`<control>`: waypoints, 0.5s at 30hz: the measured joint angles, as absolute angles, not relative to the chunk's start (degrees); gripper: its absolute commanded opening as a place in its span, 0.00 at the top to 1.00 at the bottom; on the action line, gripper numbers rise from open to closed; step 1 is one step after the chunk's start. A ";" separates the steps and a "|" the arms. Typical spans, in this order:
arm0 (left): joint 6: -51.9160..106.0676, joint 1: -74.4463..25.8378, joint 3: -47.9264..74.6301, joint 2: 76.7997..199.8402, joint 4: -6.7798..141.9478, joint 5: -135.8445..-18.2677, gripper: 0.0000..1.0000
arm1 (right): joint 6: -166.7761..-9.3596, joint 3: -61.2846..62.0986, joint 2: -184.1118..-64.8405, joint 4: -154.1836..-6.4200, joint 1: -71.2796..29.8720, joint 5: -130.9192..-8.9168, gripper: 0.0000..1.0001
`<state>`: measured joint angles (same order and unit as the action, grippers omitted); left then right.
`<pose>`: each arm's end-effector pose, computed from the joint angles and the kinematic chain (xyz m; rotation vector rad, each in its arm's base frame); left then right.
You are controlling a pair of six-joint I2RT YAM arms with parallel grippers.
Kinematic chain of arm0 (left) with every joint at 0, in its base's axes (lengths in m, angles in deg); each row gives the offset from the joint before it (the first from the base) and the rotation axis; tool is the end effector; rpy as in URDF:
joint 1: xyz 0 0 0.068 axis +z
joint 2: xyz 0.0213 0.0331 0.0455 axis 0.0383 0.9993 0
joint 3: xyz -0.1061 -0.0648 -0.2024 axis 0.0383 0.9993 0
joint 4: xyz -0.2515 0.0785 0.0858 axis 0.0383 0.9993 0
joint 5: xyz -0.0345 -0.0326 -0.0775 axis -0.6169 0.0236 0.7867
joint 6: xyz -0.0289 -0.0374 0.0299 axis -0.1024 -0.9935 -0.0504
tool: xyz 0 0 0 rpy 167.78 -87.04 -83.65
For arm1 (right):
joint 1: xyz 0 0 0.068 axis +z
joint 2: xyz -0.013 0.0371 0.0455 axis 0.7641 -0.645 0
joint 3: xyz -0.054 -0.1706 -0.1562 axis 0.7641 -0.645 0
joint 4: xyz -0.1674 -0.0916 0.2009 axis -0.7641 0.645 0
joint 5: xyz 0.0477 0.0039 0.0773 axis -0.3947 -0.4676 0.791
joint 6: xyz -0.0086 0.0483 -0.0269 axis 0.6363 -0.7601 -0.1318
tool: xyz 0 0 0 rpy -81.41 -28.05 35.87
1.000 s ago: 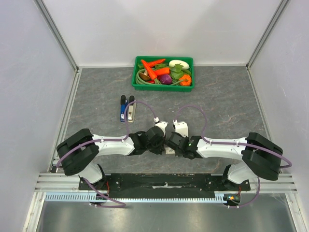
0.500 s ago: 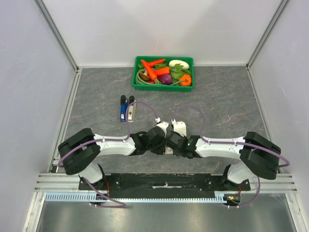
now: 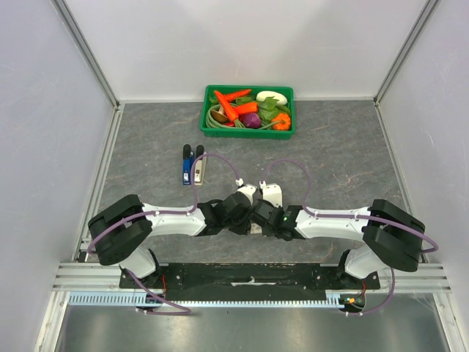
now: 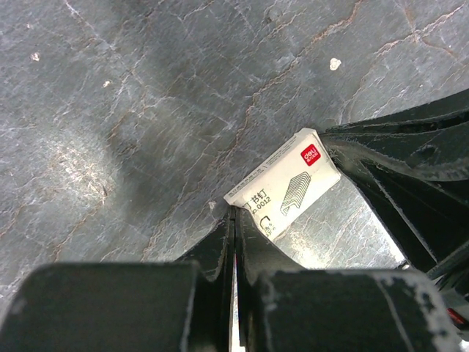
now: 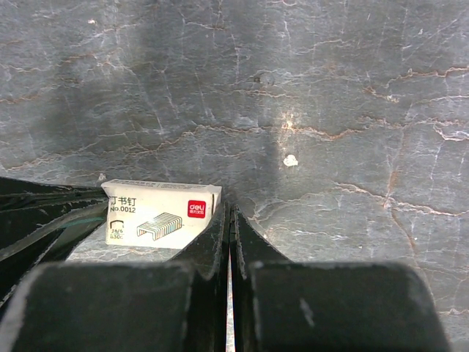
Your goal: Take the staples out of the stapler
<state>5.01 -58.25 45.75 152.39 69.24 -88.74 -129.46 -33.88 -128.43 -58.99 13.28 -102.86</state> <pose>0.1531 -0.2654 0.0949 0.5614 2.4787 -0.6388 0.1395 0.2386 0.1035 -0.2071 2.5349 0.1319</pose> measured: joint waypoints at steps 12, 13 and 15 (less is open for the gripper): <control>5.64 -59.19 45.71 148.78 75.47 -92.91 0.71 | -128.45 -33.93 -124.28 -55.49 13.67 -105.28 0.77; 5.79 -59.19 45.71 147.80 76.50 -93.52 0.71 | -128.17 -33.91 -123.53 -54.92 13.67 -105.87 0.76; 6.25 -59.19 45.62 145.54 78.55 -95.01 0.69 | -127.64 -33.60 -122.70 -53.57 13.67 -106.46 0.73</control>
<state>6.25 -59.19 45.62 145.54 78.55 -95.01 -127.64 -33.60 -122.70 -53.57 13.67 -106.46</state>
